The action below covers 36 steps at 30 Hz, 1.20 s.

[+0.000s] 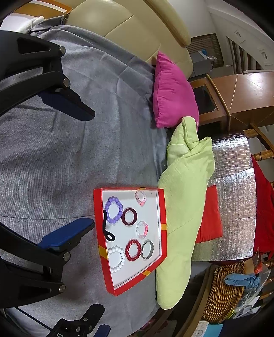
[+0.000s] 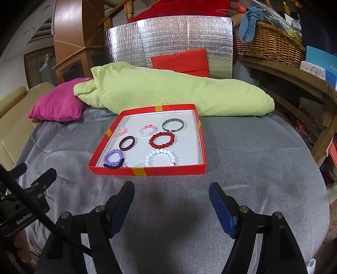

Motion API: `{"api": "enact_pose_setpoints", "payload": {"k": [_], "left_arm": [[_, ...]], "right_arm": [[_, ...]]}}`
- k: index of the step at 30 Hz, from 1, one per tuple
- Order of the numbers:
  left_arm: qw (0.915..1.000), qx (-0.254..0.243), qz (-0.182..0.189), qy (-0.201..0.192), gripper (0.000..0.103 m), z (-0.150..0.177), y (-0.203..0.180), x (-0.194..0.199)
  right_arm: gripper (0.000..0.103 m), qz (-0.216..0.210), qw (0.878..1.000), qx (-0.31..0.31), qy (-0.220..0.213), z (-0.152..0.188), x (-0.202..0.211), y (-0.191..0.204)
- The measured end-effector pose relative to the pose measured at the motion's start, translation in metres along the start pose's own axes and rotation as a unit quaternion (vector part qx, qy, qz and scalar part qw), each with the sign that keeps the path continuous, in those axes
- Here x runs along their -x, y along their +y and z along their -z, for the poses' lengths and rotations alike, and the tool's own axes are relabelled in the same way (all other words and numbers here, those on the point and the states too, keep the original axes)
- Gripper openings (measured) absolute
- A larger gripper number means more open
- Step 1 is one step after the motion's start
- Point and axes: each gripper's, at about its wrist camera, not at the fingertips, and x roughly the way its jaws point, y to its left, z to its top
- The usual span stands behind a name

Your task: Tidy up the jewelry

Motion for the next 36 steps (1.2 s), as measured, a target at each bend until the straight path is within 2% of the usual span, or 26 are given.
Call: {"api": "enact_pose_setpoints", "payload": {"k": [36], "left_arm": [[0.9999,-0.009,-0.005,-0.006,0.094,-0.0004,-0.0021,0.0028]], "right_arm": [[0.076,0.002,1.000,0.005,-0.006,-0.0004,0.0008,0.0019]]}}
